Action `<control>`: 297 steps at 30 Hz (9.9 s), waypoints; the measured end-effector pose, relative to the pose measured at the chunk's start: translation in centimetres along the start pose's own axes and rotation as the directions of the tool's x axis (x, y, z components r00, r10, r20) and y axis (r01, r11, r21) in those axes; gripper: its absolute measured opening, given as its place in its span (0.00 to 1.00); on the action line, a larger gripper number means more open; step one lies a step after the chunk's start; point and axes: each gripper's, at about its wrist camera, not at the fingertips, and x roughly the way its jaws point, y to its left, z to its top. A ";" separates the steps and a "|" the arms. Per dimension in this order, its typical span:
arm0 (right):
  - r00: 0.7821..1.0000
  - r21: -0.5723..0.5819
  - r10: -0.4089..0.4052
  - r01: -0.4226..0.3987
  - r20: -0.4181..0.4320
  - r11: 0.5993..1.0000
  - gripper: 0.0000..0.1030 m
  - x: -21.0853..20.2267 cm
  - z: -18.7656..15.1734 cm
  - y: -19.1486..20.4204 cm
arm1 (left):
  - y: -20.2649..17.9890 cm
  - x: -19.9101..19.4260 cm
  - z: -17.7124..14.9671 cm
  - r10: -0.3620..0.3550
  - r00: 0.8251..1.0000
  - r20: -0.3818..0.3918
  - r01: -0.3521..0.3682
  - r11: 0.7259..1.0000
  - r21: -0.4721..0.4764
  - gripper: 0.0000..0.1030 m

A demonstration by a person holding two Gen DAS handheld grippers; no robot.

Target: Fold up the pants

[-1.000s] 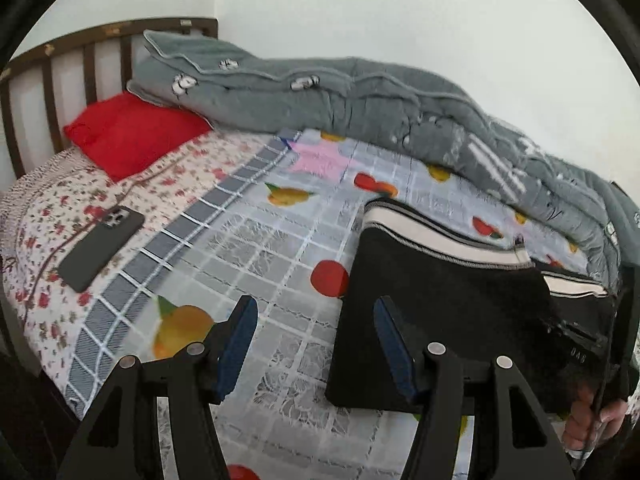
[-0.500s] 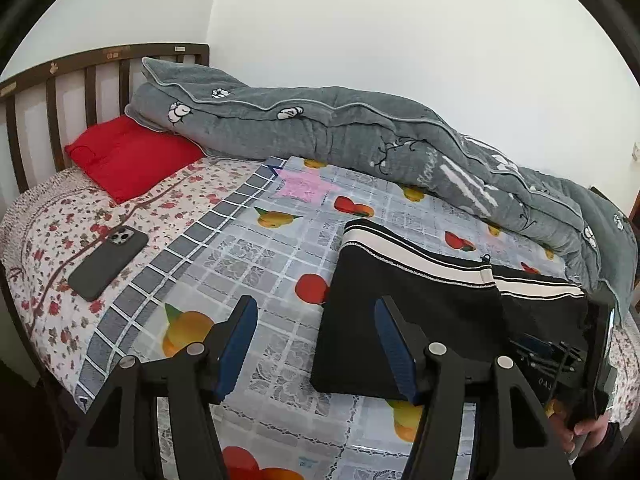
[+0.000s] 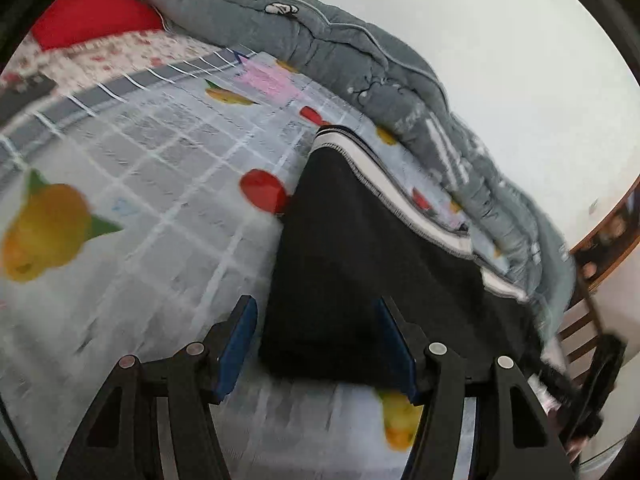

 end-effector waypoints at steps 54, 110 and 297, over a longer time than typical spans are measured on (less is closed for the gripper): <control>0.980 0.256 -0.101 0.055 0.170 0.965 0.45 -11.2 -7.0 -21.8 | -36.9 7.8 -6.0 0.096 0.988 0.121 -0.138 0.898 0.417 0.16; 0.984 0.004 -0.064 0.064 0.164 0.998 0.09 -2.7 7.3 -22.1 | -23.0 5.2 -9.2 -0.001 1.000 0.016 -0.005 0.917 0.399 0.73; 0.997 0.102 -0.072 0.072 -0.001 0.992 0.41 1.1 0.1 -12.3 | -17.6 7.1 -7.4 0.288 0.957 -0.014 -0.248 0.845 0.474 0.17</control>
